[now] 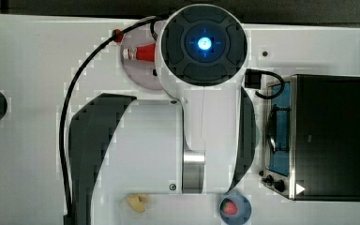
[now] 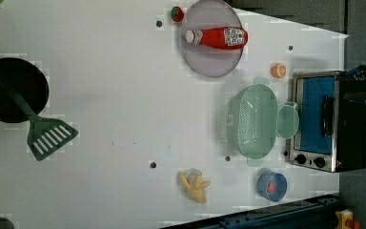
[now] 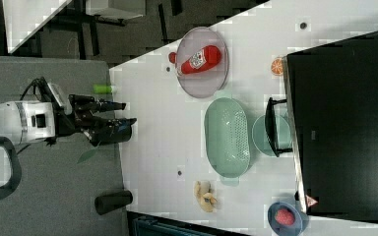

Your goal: Drag strainer right to left.

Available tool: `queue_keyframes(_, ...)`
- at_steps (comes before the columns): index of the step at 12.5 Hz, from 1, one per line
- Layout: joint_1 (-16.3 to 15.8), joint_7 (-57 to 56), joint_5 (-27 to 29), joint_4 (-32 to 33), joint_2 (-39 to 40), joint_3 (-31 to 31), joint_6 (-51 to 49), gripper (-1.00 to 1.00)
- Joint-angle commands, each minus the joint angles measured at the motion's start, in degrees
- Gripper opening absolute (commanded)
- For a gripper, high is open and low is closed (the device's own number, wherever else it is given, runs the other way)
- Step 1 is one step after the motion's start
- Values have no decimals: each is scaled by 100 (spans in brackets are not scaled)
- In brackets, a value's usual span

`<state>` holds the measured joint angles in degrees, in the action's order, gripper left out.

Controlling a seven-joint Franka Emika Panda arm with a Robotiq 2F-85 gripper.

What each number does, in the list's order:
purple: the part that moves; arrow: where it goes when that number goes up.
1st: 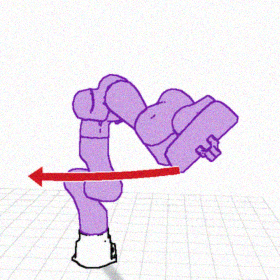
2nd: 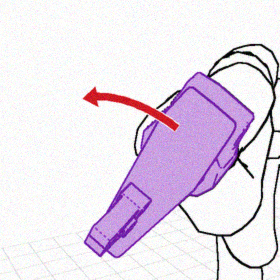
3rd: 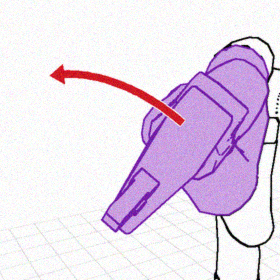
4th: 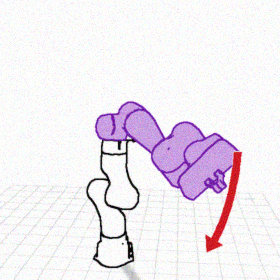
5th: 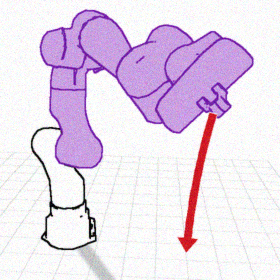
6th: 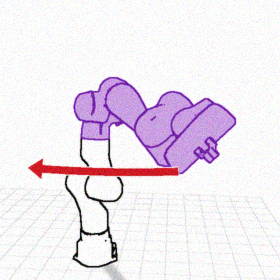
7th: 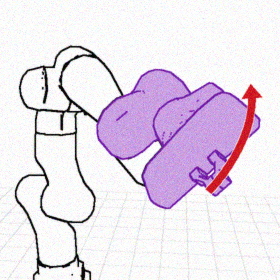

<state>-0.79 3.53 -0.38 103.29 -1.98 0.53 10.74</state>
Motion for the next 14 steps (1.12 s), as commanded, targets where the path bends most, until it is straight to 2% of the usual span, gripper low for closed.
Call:
queue_keyframes(1, 215, -212, -237, 1571, -2910, 211, -1090, 60)
queue_keyframes(3, 215, -209, -237, 1605, -2895, 208, -1089, 100)
queue_keyframes(6, 214, -199, -231, 2010, -2740, 203, -713, 100)
queue_keyframes(9, 213, 22, -232, 2737, -2354, 196, 422, 100)
queue_keyframes(14, 212, 1684, -233, 3720, -1282, 145, 2322, 100)
